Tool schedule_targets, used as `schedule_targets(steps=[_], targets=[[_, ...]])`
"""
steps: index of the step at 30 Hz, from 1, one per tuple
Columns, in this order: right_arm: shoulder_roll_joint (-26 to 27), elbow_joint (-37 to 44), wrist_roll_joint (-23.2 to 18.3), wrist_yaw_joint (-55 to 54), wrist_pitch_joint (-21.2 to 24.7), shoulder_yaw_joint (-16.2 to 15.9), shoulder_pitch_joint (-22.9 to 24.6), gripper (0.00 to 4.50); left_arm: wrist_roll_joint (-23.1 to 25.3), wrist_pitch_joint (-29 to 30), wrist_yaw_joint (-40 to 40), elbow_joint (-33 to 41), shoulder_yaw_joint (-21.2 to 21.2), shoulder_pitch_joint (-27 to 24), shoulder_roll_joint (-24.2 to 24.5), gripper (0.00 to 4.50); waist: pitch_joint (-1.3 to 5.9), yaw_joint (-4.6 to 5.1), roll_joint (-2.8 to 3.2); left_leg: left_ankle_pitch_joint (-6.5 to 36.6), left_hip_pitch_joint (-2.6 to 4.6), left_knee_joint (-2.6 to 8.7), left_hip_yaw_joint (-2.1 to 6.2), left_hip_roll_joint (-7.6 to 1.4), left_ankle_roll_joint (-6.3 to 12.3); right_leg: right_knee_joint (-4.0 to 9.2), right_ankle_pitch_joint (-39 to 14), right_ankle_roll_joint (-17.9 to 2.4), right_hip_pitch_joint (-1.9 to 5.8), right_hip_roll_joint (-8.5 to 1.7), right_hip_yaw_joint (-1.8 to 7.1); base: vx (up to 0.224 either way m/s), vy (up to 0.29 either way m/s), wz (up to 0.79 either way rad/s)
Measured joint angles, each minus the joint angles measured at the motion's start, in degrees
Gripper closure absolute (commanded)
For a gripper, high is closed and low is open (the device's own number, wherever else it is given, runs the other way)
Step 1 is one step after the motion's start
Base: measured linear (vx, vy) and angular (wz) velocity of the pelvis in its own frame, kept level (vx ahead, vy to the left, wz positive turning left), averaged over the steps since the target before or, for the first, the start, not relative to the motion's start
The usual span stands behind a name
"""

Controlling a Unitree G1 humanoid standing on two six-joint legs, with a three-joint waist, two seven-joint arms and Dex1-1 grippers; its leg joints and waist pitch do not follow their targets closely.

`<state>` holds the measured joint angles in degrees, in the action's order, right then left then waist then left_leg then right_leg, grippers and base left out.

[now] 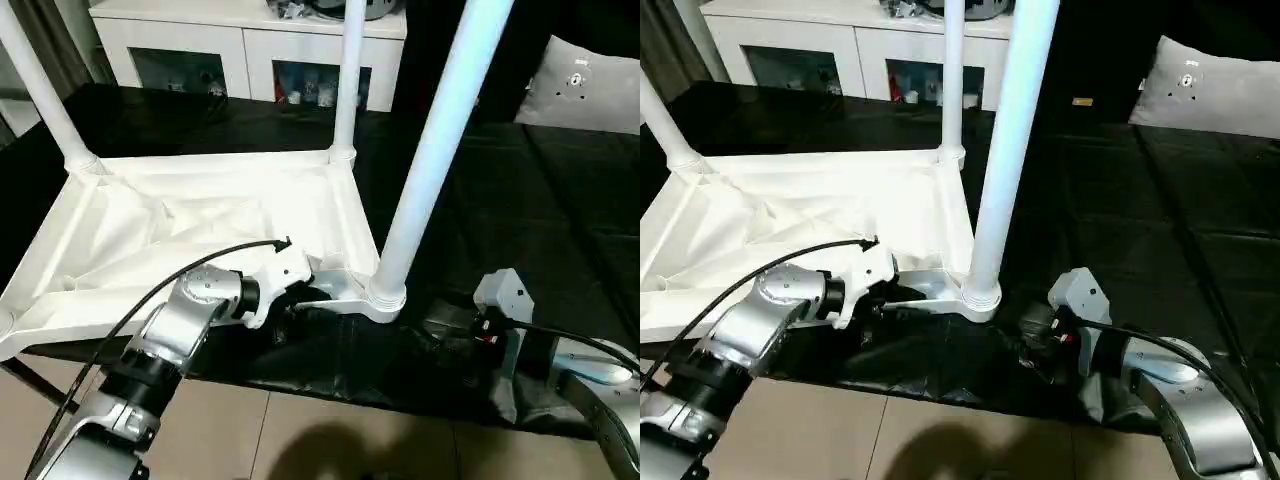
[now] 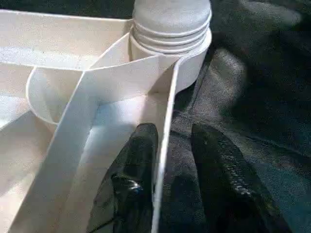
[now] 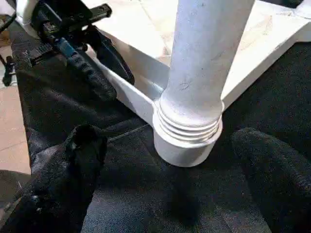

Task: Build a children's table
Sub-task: Rotate table base, then rotate leg to tighten

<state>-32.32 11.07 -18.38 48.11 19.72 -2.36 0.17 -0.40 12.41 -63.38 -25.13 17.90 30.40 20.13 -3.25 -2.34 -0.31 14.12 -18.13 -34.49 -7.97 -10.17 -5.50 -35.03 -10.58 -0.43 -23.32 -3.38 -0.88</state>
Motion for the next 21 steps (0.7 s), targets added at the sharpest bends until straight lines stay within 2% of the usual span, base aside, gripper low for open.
schedule_targets(steps=[8,14,21], targets=[[-0.06,-1.25,0.08,0.68,-0.24,-0.01,-2.48,0.00,0.58,-1.10,-0.27,-5.64,0.88,3.39,0.06,4.02,0.19,0.22,0.07,-0.07,-0.01,0.00,0.00,0.00,0.03,0.01,0.07,0.01,0.01,0.00,0.01,0.000,0.000,0.00],[-0.06,-2.36,0.53,0.85,-0.40,-0.27,-3.20,0.00,1.89,-2.81,-1.04,-6.72,1.73,4.13,0.65,4.38,0.24,0.52,0.15,-0.14,0.00,0.00,0.00,0.00,-0.15,0.03,0.07,0.26,0.00,0.00,0.00,0.000,0.000,0.00],[0.09,-3.23,0.79,1.04,-0.97,-0.47,-4.99,0.00,1.88,-4.66,-2.42,-7.23,2.26,4.45,0.93,4.38,0.25,0.49,0.18,-0.15,-0.04,0.03,-0.03,-0.01,-0.01,0.10,0.22,0.01,0.00,0.00,0.00,0.000,0.000,0.00]])
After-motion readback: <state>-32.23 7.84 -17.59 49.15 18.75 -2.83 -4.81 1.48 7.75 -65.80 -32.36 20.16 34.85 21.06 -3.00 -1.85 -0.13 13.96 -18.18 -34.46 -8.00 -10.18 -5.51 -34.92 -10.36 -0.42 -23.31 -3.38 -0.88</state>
